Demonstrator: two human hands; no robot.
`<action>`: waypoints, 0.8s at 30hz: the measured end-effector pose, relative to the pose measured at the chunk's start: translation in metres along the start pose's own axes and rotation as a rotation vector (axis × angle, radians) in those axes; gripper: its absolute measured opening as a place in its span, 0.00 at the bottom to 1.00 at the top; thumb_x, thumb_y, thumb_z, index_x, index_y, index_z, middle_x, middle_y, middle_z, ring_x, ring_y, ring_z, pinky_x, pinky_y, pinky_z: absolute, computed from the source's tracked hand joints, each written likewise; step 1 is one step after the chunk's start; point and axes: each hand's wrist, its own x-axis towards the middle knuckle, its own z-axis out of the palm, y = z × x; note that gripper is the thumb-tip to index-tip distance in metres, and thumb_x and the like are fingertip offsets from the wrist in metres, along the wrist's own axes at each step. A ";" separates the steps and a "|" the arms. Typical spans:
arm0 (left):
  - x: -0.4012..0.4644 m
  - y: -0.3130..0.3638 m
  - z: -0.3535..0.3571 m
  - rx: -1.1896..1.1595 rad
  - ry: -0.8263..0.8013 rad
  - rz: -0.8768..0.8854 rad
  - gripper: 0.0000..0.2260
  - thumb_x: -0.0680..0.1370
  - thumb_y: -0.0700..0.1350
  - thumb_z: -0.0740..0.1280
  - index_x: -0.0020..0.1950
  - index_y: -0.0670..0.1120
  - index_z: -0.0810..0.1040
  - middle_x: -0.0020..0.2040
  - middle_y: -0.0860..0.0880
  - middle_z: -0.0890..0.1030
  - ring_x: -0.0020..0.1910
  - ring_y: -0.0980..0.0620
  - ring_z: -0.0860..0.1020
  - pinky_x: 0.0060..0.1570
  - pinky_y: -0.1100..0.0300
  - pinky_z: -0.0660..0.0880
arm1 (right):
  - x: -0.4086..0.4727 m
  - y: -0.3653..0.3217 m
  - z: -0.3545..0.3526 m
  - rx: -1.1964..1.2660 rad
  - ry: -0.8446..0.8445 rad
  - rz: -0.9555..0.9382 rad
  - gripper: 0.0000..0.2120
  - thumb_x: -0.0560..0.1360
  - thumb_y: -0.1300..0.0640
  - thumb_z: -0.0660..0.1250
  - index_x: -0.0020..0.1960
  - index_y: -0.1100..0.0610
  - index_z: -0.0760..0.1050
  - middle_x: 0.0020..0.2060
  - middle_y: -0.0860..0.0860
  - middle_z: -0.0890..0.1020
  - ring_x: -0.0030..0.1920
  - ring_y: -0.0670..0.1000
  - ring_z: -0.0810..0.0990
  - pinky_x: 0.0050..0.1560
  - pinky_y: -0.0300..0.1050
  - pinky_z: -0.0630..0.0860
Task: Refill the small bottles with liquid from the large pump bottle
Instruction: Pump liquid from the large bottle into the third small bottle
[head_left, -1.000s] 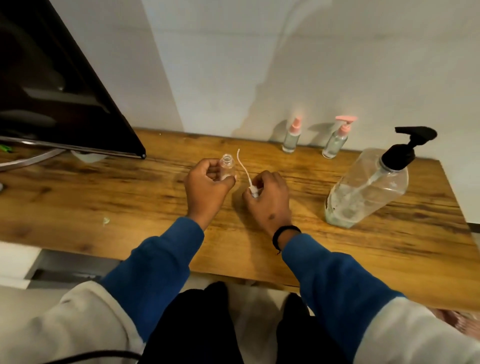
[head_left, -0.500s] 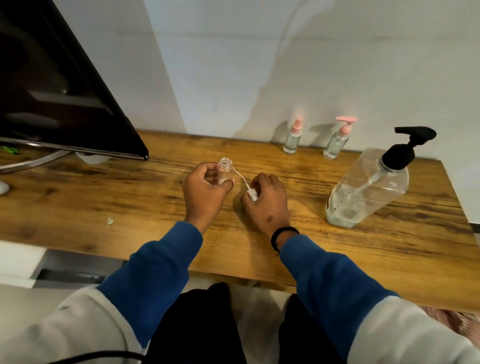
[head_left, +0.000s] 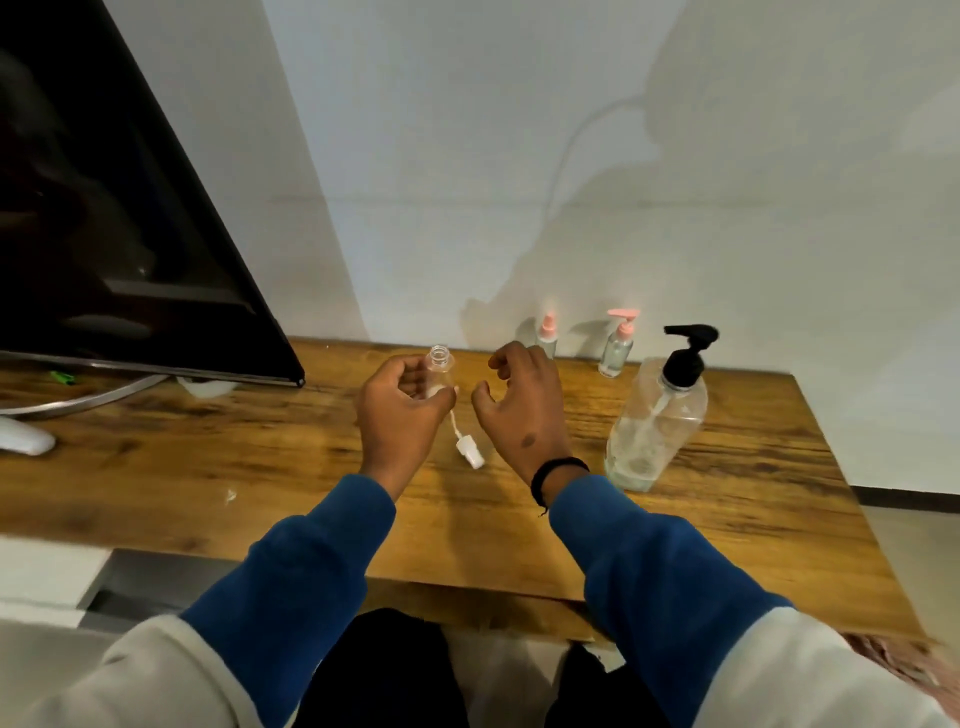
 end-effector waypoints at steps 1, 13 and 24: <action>-0.002 0.007 0.001 0.000 -0.008 0.009 0.16 0.68 0.40 0.80 0.53 0.46 0.82 0.45 0.54 0.84 0.43 0.58 0.82 0.42 0.64 0.80 | 0.004 -0.005 -0.011 0.006 0.030 -0.018 0.10 0.72 0.55 0.68 0.52 0.54 0.73 0.47 0.50 0.75 0.49 0.50 0.73 0.47 0.39 0.69; -0.026 0.102 0.031 -0.043 -0.064 0.179 0.17 0.68 0.42 0.80 0.54 0.49 0.81 0.46 0.56 0.83 0.46 0.57 0.82 0.45 0.64 0.79 | 0.020 -0.036 -0.140 0.054 0.299 -0.089 0.10 0.73 0.58 0.69 0.53 0.54 0.74 0.46 0.48 0.76 0.49 0.49 0.75 0.46 0.42 0.74; -0.055 0.109 0.081 -0.088 -0.171 0.135 0.19 0.68 0.42 0.80 0.57 0.46 0.82 0.47 0.55 0.83 0.45 0.60 0.81 0.45 0.65 0.81 | 0.014 0.003 -0.194 0.146 0.503 0.071 0.06 0.72 0.57 0.69 0.48 0.53 0.75 0.43 0.47 0.78 0.47 0.50 0.77 0.48 0.50 0.78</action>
